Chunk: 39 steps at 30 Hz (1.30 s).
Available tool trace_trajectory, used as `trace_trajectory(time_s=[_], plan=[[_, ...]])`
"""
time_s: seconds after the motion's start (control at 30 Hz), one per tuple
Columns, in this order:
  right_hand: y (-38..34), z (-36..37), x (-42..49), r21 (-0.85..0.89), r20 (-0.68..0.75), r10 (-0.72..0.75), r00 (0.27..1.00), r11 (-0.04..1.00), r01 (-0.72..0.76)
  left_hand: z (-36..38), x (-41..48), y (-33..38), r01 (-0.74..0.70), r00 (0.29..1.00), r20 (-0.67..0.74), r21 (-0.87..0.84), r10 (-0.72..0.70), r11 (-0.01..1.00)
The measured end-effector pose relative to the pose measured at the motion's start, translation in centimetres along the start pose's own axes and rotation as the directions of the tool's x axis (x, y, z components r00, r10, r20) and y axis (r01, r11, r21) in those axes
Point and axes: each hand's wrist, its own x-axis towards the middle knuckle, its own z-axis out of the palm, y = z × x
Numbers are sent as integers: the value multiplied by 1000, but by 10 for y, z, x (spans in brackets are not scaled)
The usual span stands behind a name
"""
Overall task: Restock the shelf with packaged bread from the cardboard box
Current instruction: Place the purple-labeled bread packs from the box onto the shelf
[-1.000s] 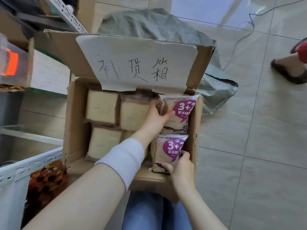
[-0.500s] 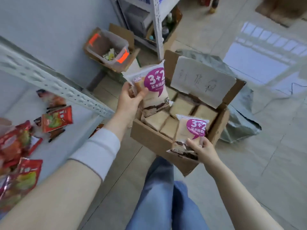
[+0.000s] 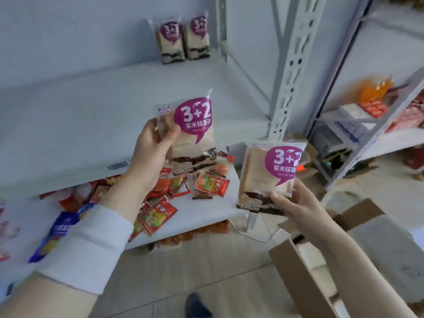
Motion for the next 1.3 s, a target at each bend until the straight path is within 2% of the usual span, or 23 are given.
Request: trace_trajectory(time_s=[0.13, 0.27, 0.57, 0.77, 0.93, 1.13, 1.23, 1.3], plan=[[-42, 61, 85, -90, -65, -107, 992, 991, 101, -60, 58, 5, -45, 995, -89, 9, 45, 999], [-69, 91, 166, -176, -124, -157, 980, 975, 134, -81, 127, -8, -45, 991, -129, 8, 45, 999], [-111, 90, 374, -160, -216, -146, 965, 981, 113, -54, 310, -32, -44, 994, -102, -1, 43, 999], [-115, 85, 502, -209, -209, -187, 960, 967, 143, -36, 422, -56, -45, 978, -202, -4, 43, 999], [-113, 80, 540, -400, -192, -249, 949, 903, 156, -27, 454, -64, -70, 951, -297, 53, 83, 996], [-107, 87, 533, -479, -314, -298, 901, 869, 121, -26, 451, -59, -44, 940, -328, 162, 96, 986], [-112, 96, 506, -600, -340, -326, 882, 798, 64, -32, 433, -51, 0, 951, -306, 147, 45, 989], [-115, 103, 477, -700, -340, -374, 863, 713, 33, -38, 411, -45, -19, 940, -322, 286, 114, 958]])
